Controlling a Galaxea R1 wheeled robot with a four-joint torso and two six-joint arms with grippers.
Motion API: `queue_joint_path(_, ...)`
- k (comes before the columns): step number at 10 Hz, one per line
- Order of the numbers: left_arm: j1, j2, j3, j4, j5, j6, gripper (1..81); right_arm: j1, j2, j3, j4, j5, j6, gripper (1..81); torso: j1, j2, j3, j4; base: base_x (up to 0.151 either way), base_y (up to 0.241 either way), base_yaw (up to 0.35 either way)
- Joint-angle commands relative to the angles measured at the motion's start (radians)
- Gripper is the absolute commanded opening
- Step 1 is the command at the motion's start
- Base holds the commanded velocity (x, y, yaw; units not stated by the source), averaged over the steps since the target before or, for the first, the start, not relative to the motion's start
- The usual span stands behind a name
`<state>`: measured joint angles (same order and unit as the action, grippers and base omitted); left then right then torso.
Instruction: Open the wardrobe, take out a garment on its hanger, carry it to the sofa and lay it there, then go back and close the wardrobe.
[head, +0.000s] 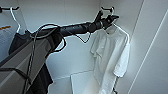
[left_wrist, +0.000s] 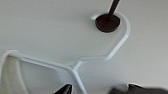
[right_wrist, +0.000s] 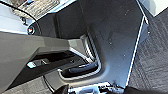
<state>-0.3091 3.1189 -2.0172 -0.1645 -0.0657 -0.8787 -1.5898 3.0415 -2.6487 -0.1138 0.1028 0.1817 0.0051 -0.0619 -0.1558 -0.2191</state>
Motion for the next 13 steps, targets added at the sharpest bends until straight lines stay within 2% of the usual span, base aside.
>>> queue_joint_path(1, -0.181, 0.02, 0.043, 0.019, -0.019, 0.006, 81.1, 0.032, 0.004, 0.004, -0.001, -0.06, 0.001, 81.1, 0.0, 0.0, 0.0, 0.0, 0.0, 0.0, 0.0)
queue_joint_path(2, -0.181, 0.023, 0.044, 0.019, -0.02, 0.006, 81.1, 0.032, 0.003, 0.004, -0.001, -0.061, 0.001, 81.1, 0.0, 0.0, 0.0, 0.0, 0.0, 0.0, 0.0)
queue_joint_path(3, -0.181, 0.023, 0.043, 0.017, -0.02, 0.006, 1.0, 0.032, 0.004, 0.004, -0.001, -0.061, 0.001, 81.1, 0.0, 0.0, 0.0, 0.0, 0.0, 0.0, 0.0)
queue_joint_path(6, -0.179, 0.0, 0.06, 0.014, -0.043, 0.004, 1.0, 0.03, 0.003, 0.004, -0.001, -0.063, 0.001, 81.1, 0.0, 0.0, 0.0, 0.0, 0.0, 0.0, 0.0)
queue_joint_path(10, -0.231, -0.144, 0.176, 0.016, -0.065, 0.003, 1.0, 0.036, 0.006, 0.006, -0.003, -0.063, 0.001, 81.1, 0.0, 0.0, 0.0, 0.0, 0.0, 0.0, 0.0)
queue_joint_path(13, -0.296, -0.192, 0.212, 0.014, -0.06, -0.013, 1.0, 0.033, 0.006, 0.003, 0.0, -0.054, 0.001, 81.1, 0.0, 0.0, 0.0, 0.0, 0.0, 0.0, 0.0)
